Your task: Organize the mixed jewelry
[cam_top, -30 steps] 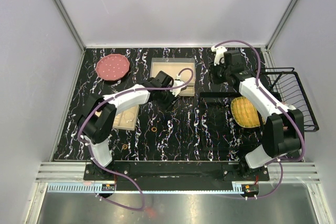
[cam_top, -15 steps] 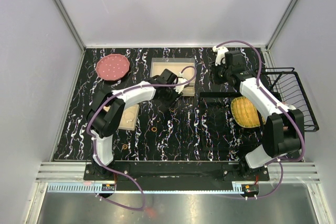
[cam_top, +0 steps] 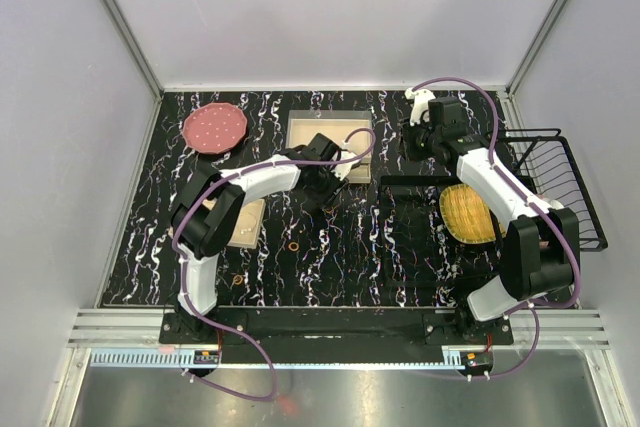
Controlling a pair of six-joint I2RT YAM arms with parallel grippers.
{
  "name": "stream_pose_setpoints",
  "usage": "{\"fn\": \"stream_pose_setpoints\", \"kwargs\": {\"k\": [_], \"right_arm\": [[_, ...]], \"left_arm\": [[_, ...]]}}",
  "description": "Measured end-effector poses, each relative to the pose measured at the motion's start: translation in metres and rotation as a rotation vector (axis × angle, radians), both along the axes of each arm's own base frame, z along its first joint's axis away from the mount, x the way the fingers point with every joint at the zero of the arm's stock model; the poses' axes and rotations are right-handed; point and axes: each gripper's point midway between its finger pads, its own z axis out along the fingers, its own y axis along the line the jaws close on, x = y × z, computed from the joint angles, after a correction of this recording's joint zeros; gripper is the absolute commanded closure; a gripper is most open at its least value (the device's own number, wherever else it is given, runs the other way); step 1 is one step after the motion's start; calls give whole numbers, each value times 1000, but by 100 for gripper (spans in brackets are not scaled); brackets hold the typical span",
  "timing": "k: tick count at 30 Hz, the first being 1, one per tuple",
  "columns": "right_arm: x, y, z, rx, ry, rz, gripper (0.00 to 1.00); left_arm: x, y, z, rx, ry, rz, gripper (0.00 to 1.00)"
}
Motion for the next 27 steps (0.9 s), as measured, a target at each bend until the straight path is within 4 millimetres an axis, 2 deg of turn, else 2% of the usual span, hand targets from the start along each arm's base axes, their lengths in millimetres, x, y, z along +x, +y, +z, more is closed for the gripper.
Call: {"fn": "stream_pose_setpoints", "kwargs": {"k": [12,27], "right_arm": [[-1,1,-1,7,4,8,68],[-1,1,-1,10,6,8,68]], "left_arm": [[0,0,-6,11,9,4,64],[4,0,-8,16,0,9,80]]}}
